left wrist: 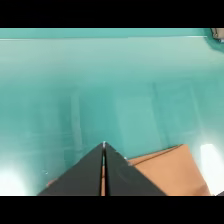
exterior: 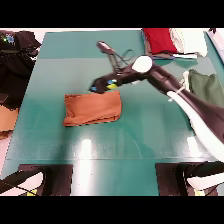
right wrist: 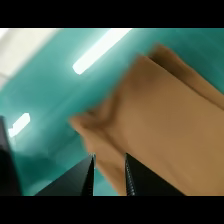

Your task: Fold the shirts.

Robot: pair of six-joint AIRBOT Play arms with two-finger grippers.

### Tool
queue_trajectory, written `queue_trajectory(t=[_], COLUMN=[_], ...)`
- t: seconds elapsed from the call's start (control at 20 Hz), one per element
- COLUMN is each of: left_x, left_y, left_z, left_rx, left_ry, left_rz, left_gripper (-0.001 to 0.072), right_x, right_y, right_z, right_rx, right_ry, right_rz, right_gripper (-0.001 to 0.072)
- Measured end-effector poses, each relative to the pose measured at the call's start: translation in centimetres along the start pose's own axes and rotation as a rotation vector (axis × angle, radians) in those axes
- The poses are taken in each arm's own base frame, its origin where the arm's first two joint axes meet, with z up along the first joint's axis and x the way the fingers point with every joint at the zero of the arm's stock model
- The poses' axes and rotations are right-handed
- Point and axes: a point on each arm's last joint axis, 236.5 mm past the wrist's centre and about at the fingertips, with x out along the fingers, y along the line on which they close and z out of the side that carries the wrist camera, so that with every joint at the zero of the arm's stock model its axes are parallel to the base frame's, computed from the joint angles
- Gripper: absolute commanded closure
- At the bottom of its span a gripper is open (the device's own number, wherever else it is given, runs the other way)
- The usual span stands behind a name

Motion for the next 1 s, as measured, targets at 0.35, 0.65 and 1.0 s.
queue_trajectory(t=[0.35, 0.65, 1.0], left_x=[0.6, 3.3, 4.3], left_y=[-0.8, -4.3, -6.6], left_z=[-0.7, -2.6, -3.2], left_rx=[0.013, 0.078, 0.062], left_ry=[0.027, 0.091, 0.107], left_rz=[-0.019, -0.094, -0.169], left_gripper=[0.0681, 0.0682, 0.0682], right_x=[-3.5, 1.4, 7.9], right_y=[-13.6, -14.0, -11.1], right_z=[-10.3, -11.3, -8.0], right_rx=[0.465, 0.606, 0.499], right_ry=[0.082, 0.13, 0.149], right_rz=[-0.142, -0.041, 0.057], right_gripper=[0.0118, 0.0243, 0.0699])
